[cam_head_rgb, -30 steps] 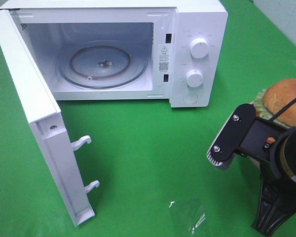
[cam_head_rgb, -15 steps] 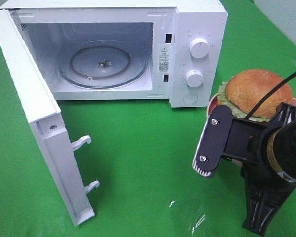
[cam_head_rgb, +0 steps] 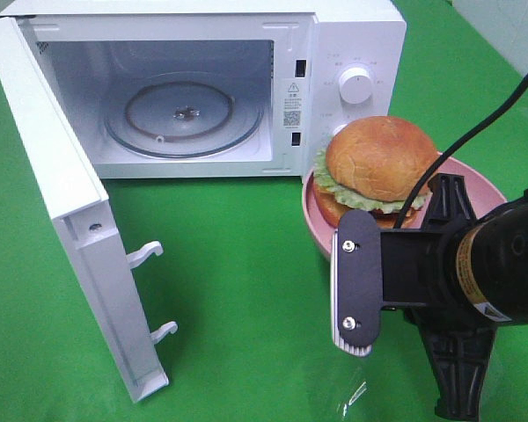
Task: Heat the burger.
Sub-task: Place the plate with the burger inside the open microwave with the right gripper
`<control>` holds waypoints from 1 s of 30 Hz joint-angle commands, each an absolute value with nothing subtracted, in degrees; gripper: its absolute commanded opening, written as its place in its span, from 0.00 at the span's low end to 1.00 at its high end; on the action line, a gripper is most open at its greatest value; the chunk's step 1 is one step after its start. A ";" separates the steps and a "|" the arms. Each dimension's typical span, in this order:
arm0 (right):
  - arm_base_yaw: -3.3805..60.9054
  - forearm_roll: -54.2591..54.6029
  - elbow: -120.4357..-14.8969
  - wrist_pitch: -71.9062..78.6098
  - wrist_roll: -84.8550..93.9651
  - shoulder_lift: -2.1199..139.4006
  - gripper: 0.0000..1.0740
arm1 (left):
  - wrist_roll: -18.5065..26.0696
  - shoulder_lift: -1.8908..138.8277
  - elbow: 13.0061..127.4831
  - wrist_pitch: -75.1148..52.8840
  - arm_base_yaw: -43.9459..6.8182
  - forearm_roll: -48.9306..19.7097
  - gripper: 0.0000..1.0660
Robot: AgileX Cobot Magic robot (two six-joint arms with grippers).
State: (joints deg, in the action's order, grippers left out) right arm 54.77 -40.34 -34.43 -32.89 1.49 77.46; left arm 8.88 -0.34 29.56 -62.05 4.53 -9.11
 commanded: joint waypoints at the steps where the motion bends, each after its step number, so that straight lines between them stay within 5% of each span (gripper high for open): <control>1: 54.77 -43.49 -34.55 -29.91 7.73 77.06 0.00 | 8.82 -1.26 29.56 -61.25 4.18 -9.45 0.94; 20: 53.63 -46.87 -34.49 -19.94 21.49 77.35 0.00 | 8.82 -1.26 29.56 -61.25 4.18 -9.45 0.94; 30: 45.61 -28.71 -34.55 -13.01 48.59 77.35 0.00 | 8.82 -1.26 29.56 -61.25 4.18 -9.45 0.94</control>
State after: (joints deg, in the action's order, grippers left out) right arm 46.70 -31.17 -34.03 -16.56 42.97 77.58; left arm 8.88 -0.34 29.56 -62.05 4.53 -9.11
